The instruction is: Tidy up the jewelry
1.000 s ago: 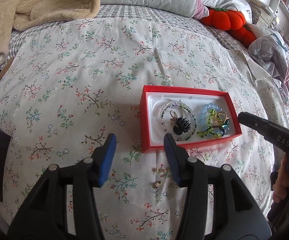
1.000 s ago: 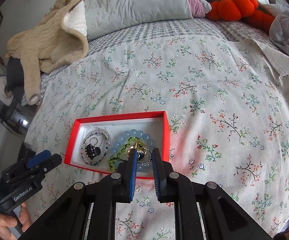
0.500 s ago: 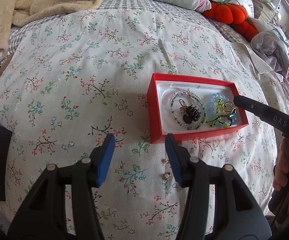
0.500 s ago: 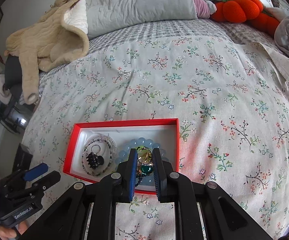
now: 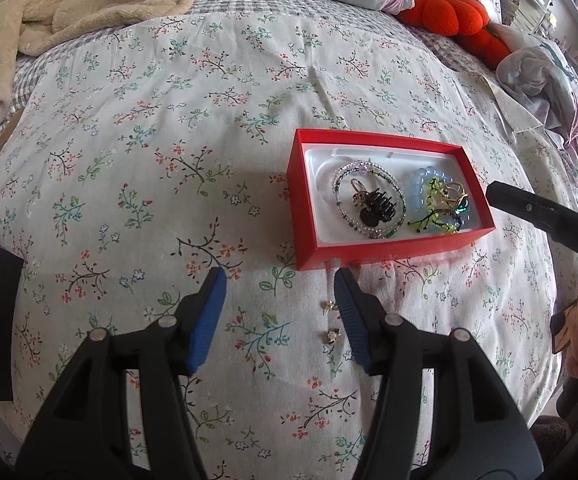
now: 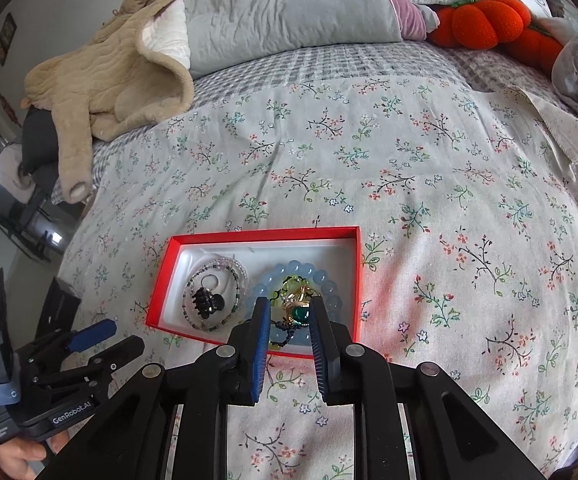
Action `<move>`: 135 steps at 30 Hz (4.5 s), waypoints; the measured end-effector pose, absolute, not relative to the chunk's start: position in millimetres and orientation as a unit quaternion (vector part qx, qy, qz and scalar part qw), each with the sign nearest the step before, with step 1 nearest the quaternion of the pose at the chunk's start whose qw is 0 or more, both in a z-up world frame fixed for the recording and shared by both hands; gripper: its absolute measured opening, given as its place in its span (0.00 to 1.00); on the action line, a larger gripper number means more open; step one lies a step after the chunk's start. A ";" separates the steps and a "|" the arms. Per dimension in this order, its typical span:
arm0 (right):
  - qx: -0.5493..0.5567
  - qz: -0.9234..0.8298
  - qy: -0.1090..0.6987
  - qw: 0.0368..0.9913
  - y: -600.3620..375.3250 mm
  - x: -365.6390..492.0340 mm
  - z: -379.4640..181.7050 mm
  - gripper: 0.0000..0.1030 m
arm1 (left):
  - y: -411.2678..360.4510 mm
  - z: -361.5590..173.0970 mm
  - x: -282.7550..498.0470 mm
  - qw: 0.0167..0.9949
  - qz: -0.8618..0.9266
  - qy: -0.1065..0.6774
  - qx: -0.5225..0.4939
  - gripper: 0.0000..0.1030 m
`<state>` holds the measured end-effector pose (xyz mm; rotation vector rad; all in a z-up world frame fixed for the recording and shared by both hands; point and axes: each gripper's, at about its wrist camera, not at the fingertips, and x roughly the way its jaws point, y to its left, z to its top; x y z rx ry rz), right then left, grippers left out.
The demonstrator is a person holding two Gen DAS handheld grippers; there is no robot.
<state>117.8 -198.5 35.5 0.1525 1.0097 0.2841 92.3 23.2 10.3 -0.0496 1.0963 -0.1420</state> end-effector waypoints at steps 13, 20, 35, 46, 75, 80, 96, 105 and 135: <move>0.035 0.140 0.495 0.857 -197.4 81.2 23.3 0.65 | 15.4 -14.3 76.6 0.834 -0.092 0.544 0.004 0.68; 0.019 0.134 0.522 0.842 -196.6 69.2 -0.7 0.67 | 12.8 -34.6 66.3 0.826 -0.117 0.552 0.023 0.68; -0.007 0.123 0.554 0.823 -208.4 54.8 -30.6 0.67 | -10.9 -51.8 53.7 0.838 -0.195 0.505 0.075 0.44; -0.004 0.118 0.558 0.821 -216.4 53.5 -32.4 0.67 | -22.1 -54.2 55.2 0.833 -0.205 0.508 0.084 0.14; -0.069 0.229 0.486 0.840 -86.9 45.6 -50.6 0.67 | 47.2 -32.8 56.5 0.842 -0.098 0.530 0.036 0.10; -0.101 0.222 0.466 0.850 -68.8 48.0 -58.4 0.65 | 54.6 -32.7 56.2 0.840 -0.102 0.532 0.025 0.10; -0.061 0.225 0.473 0.850 -68.6 71.7 -66.0 0.33 | 55.6 -34.8 59.0 0.836 -0.106 0.538 0.023 0.10; -0.044 0.223 0.486 0.844 -75.4 77.8 -64.4 0.08 | 49.9 -36.1 59.7 0.837 -0.100 0.538 0.031 0.10; 0.056 0.233 0.472 0.848 -179.6 66.1 20.3 0.07 | 25.9 13.8 75.9 0.868 -0.094 0.486 -0.036 0.10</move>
